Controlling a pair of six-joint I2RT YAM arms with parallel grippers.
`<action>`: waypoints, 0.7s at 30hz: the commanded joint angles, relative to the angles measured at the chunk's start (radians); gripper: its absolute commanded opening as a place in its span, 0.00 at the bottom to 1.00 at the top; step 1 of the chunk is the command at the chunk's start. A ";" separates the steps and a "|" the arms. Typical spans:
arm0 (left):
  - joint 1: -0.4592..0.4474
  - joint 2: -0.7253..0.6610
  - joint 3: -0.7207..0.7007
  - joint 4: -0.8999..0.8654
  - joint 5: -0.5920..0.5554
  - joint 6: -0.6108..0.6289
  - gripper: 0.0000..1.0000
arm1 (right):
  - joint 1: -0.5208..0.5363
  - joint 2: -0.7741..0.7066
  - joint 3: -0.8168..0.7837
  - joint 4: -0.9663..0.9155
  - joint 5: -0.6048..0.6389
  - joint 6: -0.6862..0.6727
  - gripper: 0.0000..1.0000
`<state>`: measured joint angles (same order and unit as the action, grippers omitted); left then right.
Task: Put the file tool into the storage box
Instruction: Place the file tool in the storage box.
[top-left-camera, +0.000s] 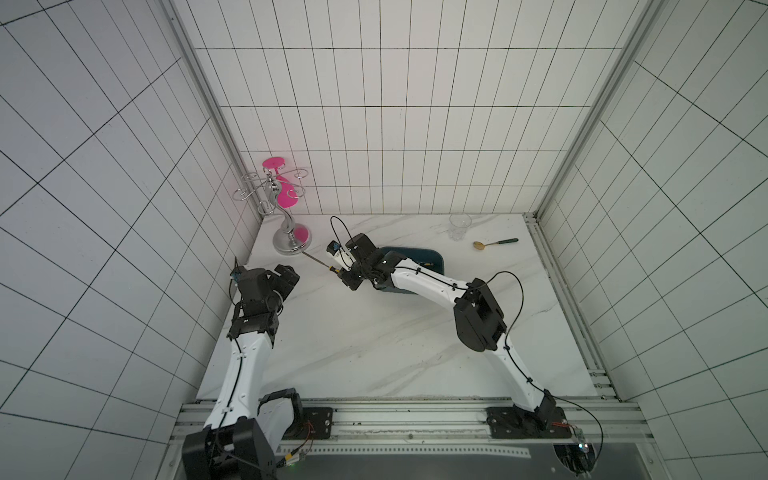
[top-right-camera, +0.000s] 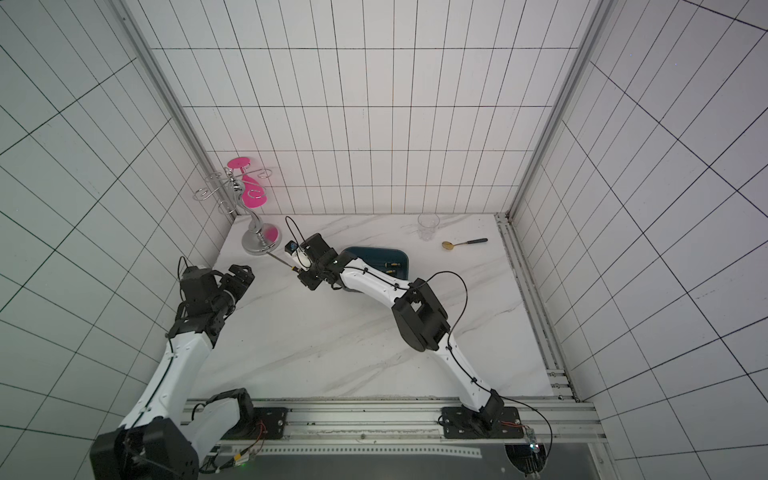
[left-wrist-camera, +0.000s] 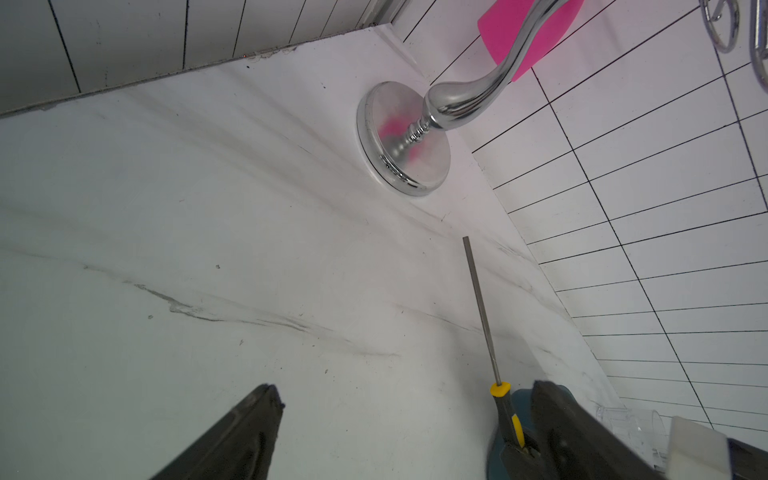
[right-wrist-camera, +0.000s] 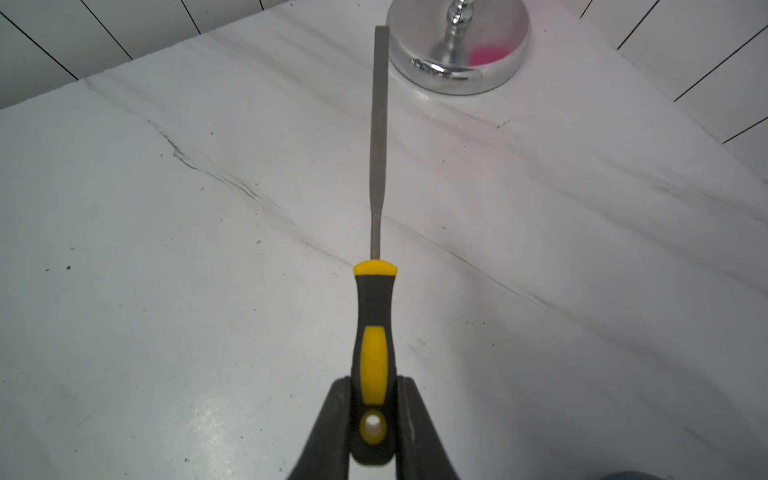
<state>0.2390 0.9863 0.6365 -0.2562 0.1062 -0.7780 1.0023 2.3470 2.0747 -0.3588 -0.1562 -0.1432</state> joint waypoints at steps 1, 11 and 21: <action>-0.004 -0.016 0.019 -0.040 -0.009 0.010 0.98 | 0.009 -0.070 -0.072 0.036 0.023 -0.027 0.11; -0.009 -0.069 0.075 -0.112 -0.010 0.013 0.98 | -0.040 -0.248 -0.291 0.040 0.034 -0.094 0.08; -0.009 -0.015 0.125 -0.144 0.038 0.013 0.98 | -0.152 -0.466 -0.543 0.045 -0.027 -0.160 0.08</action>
<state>0.2337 0.9600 0.7357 -0.3729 0.1226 -0.7776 0.8776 1.9324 1.5803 -0.3210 -0.1577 -0.2630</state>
